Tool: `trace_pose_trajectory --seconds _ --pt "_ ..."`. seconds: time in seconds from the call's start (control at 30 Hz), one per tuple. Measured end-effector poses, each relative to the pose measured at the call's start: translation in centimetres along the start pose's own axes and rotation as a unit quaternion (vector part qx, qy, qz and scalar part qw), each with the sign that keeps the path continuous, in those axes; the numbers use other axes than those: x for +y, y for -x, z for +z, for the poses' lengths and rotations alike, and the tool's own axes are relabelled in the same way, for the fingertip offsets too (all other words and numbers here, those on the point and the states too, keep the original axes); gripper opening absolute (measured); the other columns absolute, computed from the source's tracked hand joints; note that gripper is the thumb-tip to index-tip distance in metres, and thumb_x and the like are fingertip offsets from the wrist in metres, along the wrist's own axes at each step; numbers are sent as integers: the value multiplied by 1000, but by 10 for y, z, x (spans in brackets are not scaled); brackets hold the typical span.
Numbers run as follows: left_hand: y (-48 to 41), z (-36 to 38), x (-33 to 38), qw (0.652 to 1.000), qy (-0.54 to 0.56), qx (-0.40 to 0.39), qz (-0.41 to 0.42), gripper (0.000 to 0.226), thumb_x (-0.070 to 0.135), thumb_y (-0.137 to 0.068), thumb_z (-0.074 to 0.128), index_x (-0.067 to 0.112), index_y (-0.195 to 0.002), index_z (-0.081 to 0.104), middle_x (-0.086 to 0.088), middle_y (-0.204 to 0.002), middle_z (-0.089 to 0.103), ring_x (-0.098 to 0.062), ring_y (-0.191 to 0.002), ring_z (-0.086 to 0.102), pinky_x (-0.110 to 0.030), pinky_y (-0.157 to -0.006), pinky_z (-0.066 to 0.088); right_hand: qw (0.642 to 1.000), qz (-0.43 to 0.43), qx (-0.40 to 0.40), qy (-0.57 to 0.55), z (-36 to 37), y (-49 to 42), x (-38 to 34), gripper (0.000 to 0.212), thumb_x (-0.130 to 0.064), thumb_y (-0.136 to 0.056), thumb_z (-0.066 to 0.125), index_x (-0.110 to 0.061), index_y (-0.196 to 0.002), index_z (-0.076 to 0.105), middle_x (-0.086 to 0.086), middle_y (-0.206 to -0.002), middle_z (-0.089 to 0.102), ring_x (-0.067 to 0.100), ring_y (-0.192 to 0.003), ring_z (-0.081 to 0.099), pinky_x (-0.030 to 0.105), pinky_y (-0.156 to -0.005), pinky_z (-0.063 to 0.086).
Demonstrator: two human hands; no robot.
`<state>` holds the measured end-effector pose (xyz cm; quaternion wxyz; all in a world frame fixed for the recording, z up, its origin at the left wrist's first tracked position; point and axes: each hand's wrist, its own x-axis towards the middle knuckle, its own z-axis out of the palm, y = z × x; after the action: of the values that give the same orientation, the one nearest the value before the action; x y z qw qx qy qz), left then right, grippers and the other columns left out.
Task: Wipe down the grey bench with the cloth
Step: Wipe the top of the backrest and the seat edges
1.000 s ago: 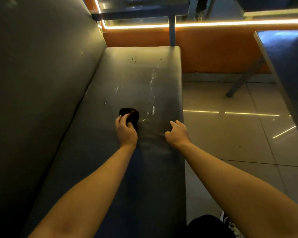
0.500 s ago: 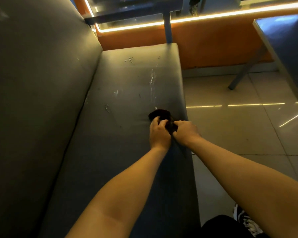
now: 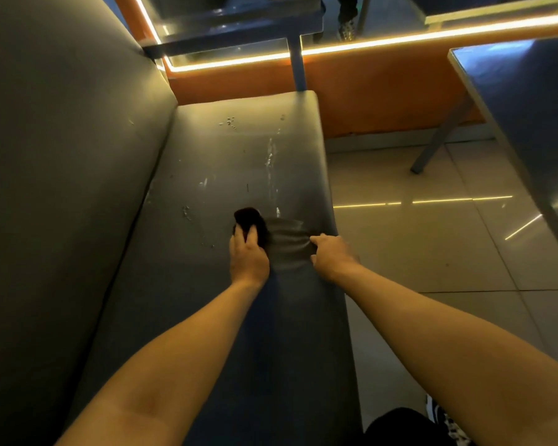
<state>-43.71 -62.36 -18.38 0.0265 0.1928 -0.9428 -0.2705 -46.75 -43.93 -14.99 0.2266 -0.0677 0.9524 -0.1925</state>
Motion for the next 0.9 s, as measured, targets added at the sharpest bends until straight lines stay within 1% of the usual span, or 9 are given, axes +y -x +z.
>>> trace_pose_trajectory --seconds 0.13,0.27,0.37,0.47,0.57,0.63,0.7,0.77,0.9 --pt "6 22 34 998 38 -31 39 53 2 -103 42 16 -154 40 -15 -163 26 -35 -150 24 -47 -122 26 995 12 16 -98 0 1 9 46 -26 -99 62 -30 -144 54 5 -136 62 30 -124 58 46 -103 51" --pt "29 44 68 990 65 -68 102 46 13 -102 54 15 -147 49 -14 -158 34 -33 -143 35 -44 -118 35 991 31 26 -125 -2 1 12 28 -20 -98 58 -28 -124 66 6 -115 68 31 -107 64 45 -93 54" --pt "37 50 69 985 56 -75 145 50 13 -98 62 14 -147 50 -13 -154 39 -32 -141 37 -46 -115 40 990 40 40 -128 -5 2 14 23 -20 -98 55 -25 -115 69 9 -113 69 32 -103 65 47 -92 55" --pt "25 40 57 980 49 -67 181 48 3 -95 60 13 -142 56 -13 -150 44 -32 -139 41 -47 -112 42 990 40 45 -125 -1 3 14 30 -21 -97 55 -31 -123 66 8 -118 68 32 -108 65 50 -94 55" --pt "2 22 42 990 88 1 109 48 -4 -97 49 9 -142 55 -17 -151 43 -34 -140 39 -47 -118 35 991 28 48 -118 0 1 17 40 -24 -97 59 -34 -136 60 5 -132 65 30 -118 62 48 -99 53" --pt "-16 15 30 996 70 26 48 57 -8 -98 41 9 -153 40 -18 -162 27 -37 -150 23 -45 -124 21 991 16 48 -124 -2 -3 21 42 -26 -95 64 -32 -136 62 3 -133 65 28 -119 62 47 -100 54" --pt "-30 15 25 998 65 13 3 66 -9 -96 37 12 -159 28 -15 -168 10 -34 -154 9 -41 -125 13 990 15 46 -133 -3 -6 26 42 -26 -93 69 -30 -134 63 1 -130 66 25 -117 62 45 -99 54" --pt "-36 20 30 998 67 -4 9 68 -10 -96 36 14 -159 26 -12 -169 6 -32 -155 6 -39 -125 11 988 12 49 -147 -4 -10 29 43 -25 -91 72 -30 -133 63 0 -128 67 22 -116 62 43 -98 55" --pt "-37 31 56 995 73 -23 61 59 -7 -98 39 13 -154 40 -13 -165 24 -32 -152 20 -41 -124 20 982 19 59 -179 0 -14 33 45 -23 -91 73 -30 -134 63 -2 -128 67 20 -117 62 40 -98 54"
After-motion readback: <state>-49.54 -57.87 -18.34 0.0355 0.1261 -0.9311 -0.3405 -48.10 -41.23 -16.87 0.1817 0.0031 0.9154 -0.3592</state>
